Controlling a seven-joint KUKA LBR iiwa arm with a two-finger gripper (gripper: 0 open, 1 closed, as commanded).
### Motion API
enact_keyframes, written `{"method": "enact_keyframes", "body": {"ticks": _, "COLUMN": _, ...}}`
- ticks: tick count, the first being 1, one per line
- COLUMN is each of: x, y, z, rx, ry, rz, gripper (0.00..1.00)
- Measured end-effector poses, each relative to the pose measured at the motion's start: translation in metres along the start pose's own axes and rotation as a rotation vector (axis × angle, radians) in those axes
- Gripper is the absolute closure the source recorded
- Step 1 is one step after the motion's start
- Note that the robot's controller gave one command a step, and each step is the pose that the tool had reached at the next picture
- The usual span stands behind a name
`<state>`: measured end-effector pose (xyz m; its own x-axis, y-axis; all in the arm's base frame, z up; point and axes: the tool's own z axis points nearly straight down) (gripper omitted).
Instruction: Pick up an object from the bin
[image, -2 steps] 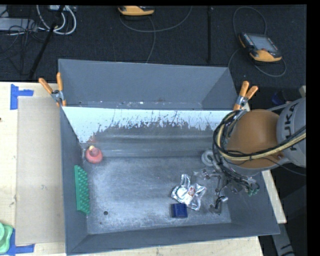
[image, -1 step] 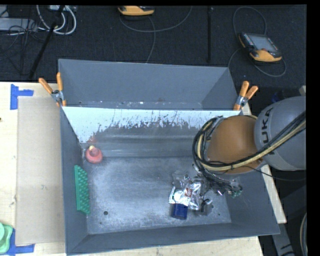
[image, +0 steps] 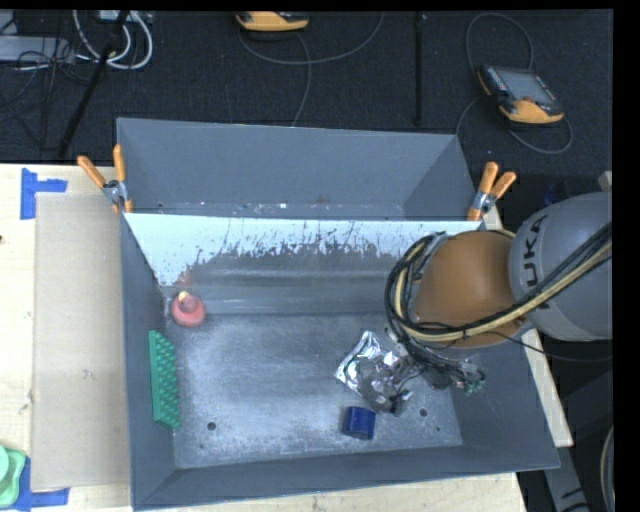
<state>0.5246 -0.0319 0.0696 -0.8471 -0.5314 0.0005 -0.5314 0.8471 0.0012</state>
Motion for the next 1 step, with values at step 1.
{"method": "enact_keyframes", "body": {"ticks": 1, "x": -0.011, "y": -0.0081, "z": -0.1125, "rx": 0.006, "ry": -0.008, "rz": 0.011, "gripper": 1.0}}
